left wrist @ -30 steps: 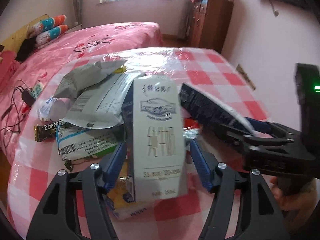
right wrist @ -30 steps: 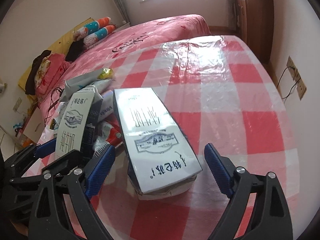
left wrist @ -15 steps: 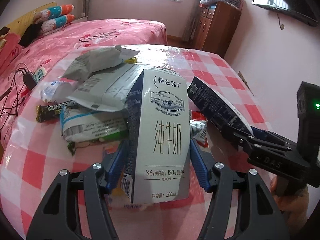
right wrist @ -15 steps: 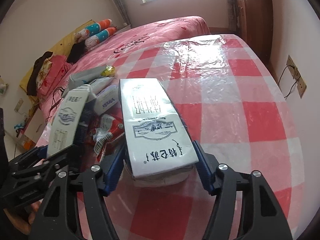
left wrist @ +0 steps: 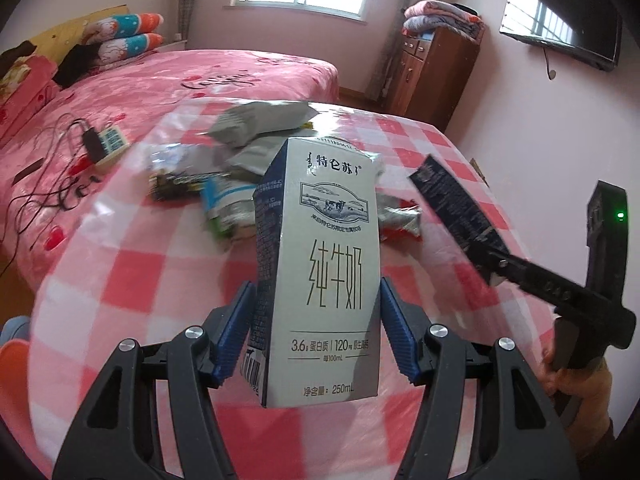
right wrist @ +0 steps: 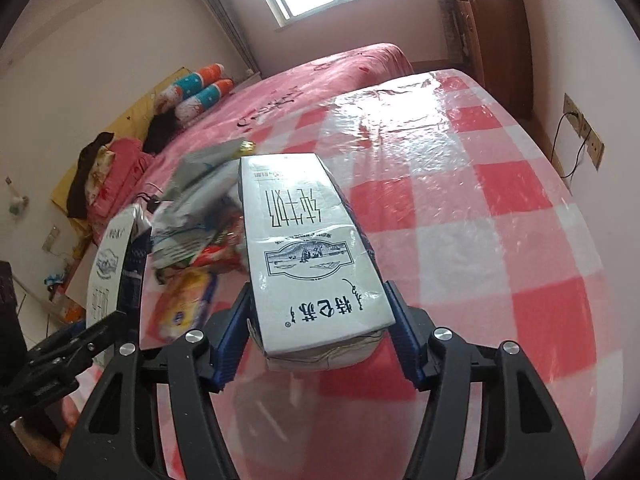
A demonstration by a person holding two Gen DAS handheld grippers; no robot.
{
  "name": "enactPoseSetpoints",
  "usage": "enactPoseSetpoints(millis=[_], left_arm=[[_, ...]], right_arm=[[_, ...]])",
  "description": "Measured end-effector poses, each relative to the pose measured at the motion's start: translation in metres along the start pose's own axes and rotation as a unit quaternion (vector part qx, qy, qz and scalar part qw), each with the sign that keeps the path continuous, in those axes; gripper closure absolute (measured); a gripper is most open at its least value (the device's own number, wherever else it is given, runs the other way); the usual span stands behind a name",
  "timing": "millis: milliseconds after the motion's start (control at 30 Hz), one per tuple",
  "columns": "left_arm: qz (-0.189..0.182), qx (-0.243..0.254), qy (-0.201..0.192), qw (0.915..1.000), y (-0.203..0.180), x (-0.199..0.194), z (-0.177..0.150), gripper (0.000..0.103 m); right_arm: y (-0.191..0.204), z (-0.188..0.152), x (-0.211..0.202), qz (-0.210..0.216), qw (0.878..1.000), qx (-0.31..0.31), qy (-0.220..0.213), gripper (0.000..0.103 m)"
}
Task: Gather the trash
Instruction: 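Carry both milk cartons to the pink bucket and open both tools to drop them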
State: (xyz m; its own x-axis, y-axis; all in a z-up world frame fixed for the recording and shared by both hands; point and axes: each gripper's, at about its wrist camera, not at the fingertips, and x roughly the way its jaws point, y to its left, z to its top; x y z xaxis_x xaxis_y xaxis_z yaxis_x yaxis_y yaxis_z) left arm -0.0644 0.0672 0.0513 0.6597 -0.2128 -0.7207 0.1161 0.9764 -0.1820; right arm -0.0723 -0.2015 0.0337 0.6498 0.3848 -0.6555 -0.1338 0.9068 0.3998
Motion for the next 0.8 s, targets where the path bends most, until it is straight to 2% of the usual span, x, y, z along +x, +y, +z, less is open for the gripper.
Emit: enactPoseSetpoints(millis=[200,467,667,800], left_arm=[[0.018,-0.025,-0.010,0.9995,0.039,-0.029,-0.019,0.040],[0.068,-0.074,-0.026,0.9946,0.107,-0.072,-0.044,0.040],[0.131,-0.125,-0.025,0.9832,0.171,-0.101,-0.068,0.040],[0.170,-0.161,-0.016,0.9720,0.216,-0.117,-0.092,0.040]], right_arm=[[0.033,-0.013,-0.015,0.043,0.999,-0.004,0.004,0.040],[0.124,-0.033,-0.003,0.124,0.988,-0.066,0.058,0.040],[0.209,-0.047,0.017,0.180,0.970,-0.131,0.101,0.040],[0.264,-0.060,0.037,0.206,0.954,-0.173,0.131,0.040]])
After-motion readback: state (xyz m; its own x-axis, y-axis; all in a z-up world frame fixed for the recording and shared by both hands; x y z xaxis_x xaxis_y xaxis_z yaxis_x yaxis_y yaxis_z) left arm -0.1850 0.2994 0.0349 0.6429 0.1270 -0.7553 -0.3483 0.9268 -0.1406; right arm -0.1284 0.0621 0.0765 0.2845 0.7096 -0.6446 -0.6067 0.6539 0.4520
